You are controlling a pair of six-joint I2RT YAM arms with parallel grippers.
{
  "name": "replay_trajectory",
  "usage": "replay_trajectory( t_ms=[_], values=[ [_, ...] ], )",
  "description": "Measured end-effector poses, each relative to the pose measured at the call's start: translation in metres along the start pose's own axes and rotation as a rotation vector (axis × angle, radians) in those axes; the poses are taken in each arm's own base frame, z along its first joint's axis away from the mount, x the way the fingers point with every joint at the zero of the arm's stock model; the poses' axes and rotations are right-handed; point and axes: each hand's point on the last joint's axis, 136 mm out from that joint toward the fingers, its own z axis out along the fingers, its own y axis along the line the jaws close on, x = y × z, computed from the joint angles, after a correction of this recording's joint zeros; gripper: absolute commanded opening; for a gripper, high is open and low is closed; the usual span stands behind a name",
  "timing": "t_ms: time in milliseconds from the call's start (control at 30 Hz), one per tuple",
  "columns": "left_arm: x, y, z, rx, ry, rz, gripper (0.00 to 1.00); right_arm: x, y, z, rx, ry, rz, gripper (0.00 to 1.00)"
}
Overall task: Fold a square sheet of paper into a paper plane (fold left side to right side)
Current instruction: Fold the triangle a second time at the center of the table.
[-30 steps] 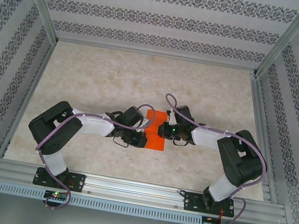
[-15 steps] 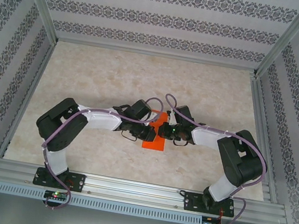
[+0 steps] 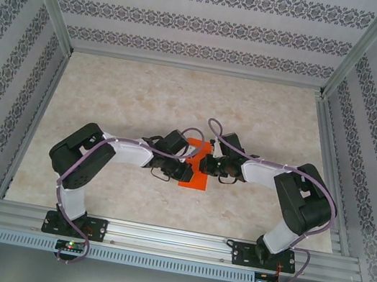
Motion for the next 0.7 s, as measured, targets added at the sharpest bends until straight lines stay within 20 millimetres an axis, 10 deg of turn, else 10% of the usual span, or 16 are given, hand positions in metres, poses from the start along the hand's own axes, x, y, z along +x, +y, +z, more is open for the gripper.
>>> replay_trajectory(
  t_ms=[467,700],
  values=[
    [0.042,0.011,-0.023,-0.014,0.022,-0.037,0.14,-0.002,-0.002,-0.002,-0.006,0.001,0.01,0.0],
    [0.015,0.015,-0.06,0.014,-0.094,-0.075,0.37,-0.02,0.005,-0.026,-0.03,-0.073,0.009,0.36]
  ],
)
